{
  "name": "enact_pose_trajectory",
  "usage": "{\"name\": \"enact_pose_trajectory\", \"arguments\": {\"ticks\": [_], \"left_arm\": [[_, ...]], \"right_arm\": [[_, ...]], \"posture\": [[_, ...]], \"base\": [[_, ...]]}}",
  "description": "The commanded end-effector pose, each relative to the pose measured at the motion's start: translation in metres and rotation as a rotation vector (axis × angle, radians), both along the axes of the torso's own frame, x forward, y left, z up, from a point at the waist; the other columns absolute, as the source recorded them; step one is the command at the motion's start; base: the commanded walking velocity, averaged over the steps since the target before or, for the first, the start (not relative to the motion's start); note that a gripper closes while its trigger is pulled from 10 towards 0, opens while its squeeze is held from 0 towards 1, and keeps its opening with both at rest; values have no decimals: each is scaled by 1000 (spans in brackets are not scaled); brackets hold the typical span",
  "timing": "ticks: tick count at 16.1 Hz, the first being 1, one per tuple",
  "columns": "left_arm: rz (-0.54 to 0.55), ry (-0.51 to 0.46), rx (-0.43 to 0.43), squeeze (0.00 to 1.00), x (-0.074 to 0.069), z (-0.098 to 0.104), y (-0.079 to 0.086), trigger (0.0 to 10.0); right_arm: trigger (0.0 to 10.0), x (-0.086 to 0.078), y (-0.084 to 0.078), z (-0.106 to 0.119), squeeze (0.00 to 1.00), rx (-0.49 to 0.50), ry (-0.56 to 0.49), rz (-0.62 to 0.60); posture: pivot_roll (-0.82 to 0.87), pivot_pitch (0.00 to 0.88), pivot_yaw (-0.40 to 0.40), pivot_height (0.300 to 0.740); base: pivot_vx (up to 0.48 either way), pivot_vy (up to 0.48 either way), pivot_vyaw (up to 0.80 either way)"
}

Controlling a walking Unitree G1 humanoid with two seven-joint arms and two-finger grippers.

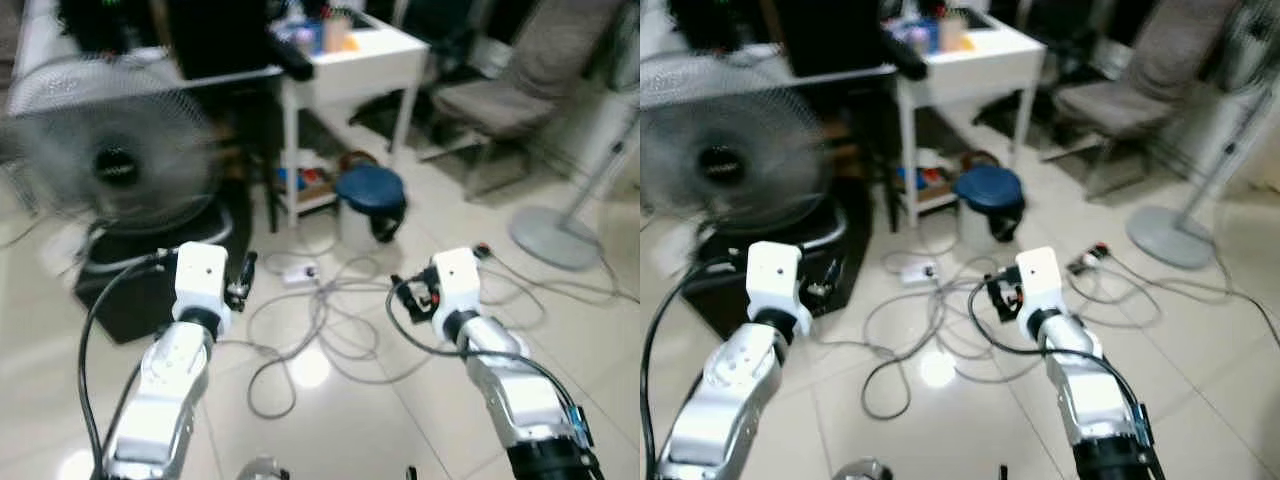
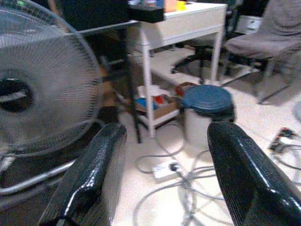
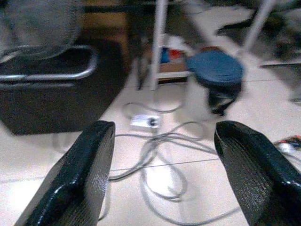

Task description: Move the pillow to the sofa from floor

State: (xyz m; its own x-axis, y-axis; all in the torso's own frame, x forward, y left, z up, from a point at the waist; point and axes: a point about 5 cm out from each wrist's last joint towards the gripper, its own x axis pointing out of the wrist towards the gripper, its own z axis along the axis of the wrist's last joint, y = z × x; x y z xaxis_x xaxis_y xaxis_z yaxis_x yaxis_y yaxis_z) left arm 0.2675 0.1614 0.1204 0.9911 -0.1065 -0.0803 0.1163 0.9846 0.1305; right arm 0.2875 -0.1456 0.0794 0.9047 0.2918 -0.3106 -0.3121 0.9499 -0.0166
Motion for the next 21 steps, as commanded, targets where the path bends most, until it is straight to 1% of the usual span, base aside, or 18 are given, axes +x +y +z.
{"name": "enact_pose_trajectory", "arguments": {"ticks": [1, 3, 4, 5, 6, 8, 9, 10, 11, 12, 13, 14, 15, 17, 18, 19, 21], "left_arm": [[-29, 8, 16, 0, 2, 0, -6, 10000], [-25, 34, -3, 0, 0, -3, -6, 10000], [5, 59, -35, 0, 0, -7, -1, 10000], [14, 61, -65, 0, 1, -7, 2, 10000], [10, 62, -74, 0, 1, -6, 2, 10000], [10, 72, -65, 0, 0, -8, 1, 10000], [21, 59, -33, 0, 1, -8, 1, 10000], [34, 27, 21, 0, 3, -7, 2, 10000], [50, -6, 55, 0, 4, -6, 3, 10000], [54, -30, 68, 0, 5, -5, 3, 10000], [98, -38, 37, 0, 7, -2, 6, 10000], [111, -57, 10, 0, 7, -1, 6, 10000], [143, -83, 12, 0, 7, 1, 11, 10000], [180, -76, 33, 0, 6, 1, 16, 10000], [157, -54, 26, 0, 6, 0, 17, 10000], [104, -22, -21, 0, 8, 1, 14, 10000], [49, -7, -59, 0, 8, 2, 8, 10000]], "right_arm": [[10000, -3, -2, -3, 0, 18, 28, -7], [10000, -2, -2, 0, 0, 14, 20, -6], [10000, -3, -1, 2, 0, 19, 20, 0], [10000, -4, 0, 3, 0, 35, 28, 2], [10000, -3, 0, 5, 0, 38, 31, 0], [10000, -2, 1, 5, 0, 41, 31, 7], [10000, -1, 0, 6, 0, 26, 25, 1], [10000, 0, 0, 6, 0, 21, 20, -9], [10000, 0, -1, 6, 0, 20, 20, -13], [10000, 1, -1, 6, 0, 20, 22, -14], [10000, 1, -1, 6, 0, 3, 20, -12], [10000, 1, -1, 6, 0, -9, 15, -13], [10000, 2, -3, 5, 0, -28, 11, -32], [10000, 3, -2, 8, 0, -1, 1, -25], [10000, 2, -1, 10, 0, 25, 2, -17], [10000, 3, -1, 12, 0, 29, 1, -25], [10000, 3, -2, 13, 0, 26, 2, -46]], "posture": [[85, 0, -10, 740], [85, 0, -10, 740], [71, 0, 0, 740], [71, 0, 0, 740], [71, 0, 0, 740], [78, 0, -5, 740], [78, 0, -5, 740], [78, 0, -5, 740], [76, 0, -7, 740], [76, 0, -7, 740], [76, 0, -7, 740], [81, 0, -12, 740], [84, 0, -13, 740], [81, 0, -10, 740], [78, 0, -9, 740], [77, 0, -8, 740], [77, 0, -6, 740]], "base": [[0, 0, 800], [0, 0, 800], [0, 0, 800], [0, 0, 800], [0, 0, 800], [0, 0, 800], [0, 0, 800], [0, 0, 800], [0, 0, 800], [0, 0, 800], [0, 0, 800], [0, 0, 800], [0, 0, 800], [0, 0, 800], [0, 0, 800], [0, 0, 800], [0, 0, 800]]}}
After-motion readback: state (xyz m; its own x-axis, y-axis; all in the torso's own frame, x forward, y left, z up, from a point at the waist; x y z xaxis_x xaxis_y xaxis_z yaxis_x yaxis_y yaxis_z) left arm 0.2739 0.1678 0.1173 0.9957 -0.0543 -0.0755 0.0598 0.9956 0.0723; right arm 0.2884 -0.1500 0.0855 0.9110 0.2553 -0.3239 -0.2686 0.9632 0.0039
